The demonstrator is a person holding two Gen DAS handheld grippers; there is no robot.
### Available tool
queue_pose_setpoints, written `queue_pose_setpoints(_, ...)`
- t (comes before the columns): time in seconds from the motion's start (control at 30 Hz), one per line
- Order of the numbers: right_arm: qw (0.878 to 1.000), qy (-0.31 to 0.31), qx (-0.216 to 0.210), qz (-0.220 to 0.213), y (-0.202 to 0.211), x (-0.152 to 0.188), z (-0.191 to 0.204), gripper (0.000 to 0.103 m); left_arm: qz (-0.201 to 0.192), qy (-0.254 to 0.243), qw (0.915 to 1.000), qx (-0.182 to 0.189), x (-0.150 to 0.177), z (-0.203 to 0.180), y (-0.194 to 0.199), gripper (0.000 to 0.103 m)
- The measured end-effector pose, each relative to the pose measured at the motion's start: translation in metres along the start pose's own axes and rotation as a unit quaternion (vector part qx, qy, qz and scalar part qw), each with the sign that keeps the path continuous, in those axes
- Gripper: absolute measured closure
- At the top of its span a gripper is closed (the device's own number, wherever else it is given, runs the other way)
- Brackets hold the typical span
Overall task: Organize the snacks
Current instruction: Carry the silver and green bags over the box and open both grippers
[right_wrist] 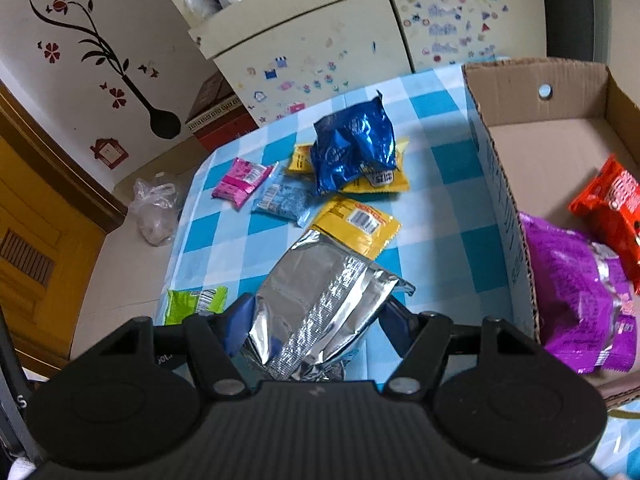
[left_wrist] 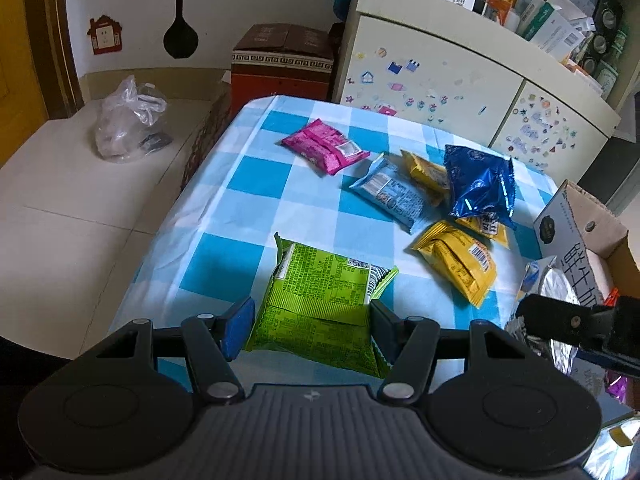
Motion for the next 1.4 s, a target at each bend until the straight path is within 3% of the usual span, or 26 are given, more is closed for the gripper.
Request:
queue_pose_setpoints(0.67, 0.997, -0.027, 0.004, -0.066, 0.035, -0.034, -0.022, 0.035, -0.036, -0.025, 0.9989, 0.015, -0.018, -0.04, 0.031, 0.036)
queue_pose_setpoints(1.0, 0.99, -0.066, 0.027, -0.119, 0.065, -0.061, -0.06, 0.035, -0.045, -0.034, 0.9969, 0.054, -0.026, -0.079, 0.041, 0.036)
queue_pose_setpoints(1.4, 0.971, -0.149, 0.069, -0.172, 0.104, -0.079, -0.125, 0.035, -0.042, -0.061, 0.9896, 0.124, -0.024, -0.153, 0.046, 0.036)
Point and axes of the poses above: each gripper's, at about its wrist camera, not at the fingertips, and y roughly against the way its jaws point, z to its left, x to its underside, the point moved 1 cm from there along -y, roughly the way its jaws point, and after that the axes turned 15 degrees about -z, right-handed, at the moved point
